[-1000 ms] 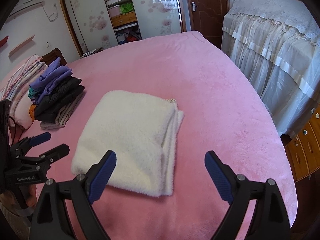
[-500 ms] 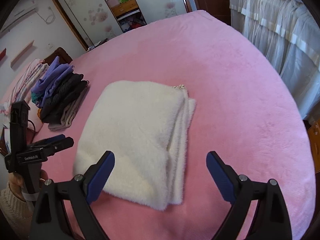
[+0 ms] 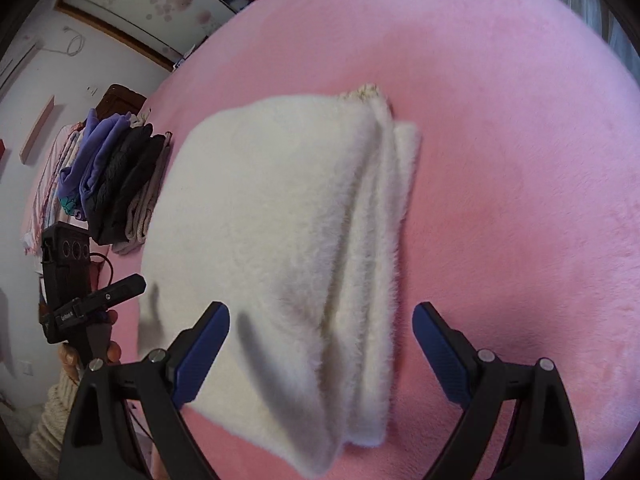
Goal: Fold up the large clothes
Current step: 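Grasp the cream bundle edges with both tools and lift it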
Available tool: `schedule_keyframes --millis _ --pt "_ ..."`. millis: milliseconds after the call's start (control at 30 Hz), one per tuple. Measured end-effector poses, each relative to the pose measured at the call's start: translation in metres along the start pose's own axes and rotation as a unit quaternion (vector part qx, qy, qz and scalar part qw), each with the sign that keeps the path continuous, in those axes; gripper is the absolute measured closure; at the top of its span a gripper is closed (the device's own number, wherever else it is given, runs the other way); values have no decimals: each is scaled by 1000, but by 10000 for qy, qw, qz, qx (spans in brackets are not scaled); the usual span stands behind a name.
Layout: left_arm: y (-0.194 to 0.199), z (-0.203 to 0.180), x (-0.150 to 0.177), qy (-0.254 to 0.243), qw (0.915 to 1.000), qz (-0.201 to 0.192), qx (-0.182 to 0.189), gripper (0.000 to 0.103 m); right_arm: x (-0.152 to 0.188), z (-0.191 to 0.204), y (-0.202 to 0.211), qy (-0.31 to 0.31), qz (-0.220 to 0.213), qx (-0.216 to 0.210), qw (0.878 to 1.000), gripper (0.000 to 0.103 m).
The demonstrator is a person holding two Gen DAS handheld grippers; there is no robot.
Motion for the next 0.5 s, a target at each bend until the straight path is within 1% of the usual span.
schedule_keyframes --millis 133,267,333,433,500 --pt "-19 10 1 174 9989 300 311 1 -3 -14 -17 -242 168 -240 9993 9" --pt "-31 9 2 122 9978 386 520 0 -5 -28 -28 -478 300 -552 9969 0" --pt "-35 8 1 123 9968 459 650 0 -5 -33 -32 -528 330 -706 9956 0" --pt "-46 12 3 259 9933 601 951 0 -5 -37 -38 -573 325 -940 9934 0" --pt "-52 11 5 303 9916 612 1099 0 -4 -37 -41 -533 288 -1060 9925 0"
Point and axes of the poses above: each gripper's, at about its wrist camera, not at the fingertips, and y roughly against the way its jaws point, z to its left, x to its underside, the point moved 3 cm from there along -y, roughly the way its jaws point, and after that the axes turned 11 degrees about -x, right-handed, at the moved point
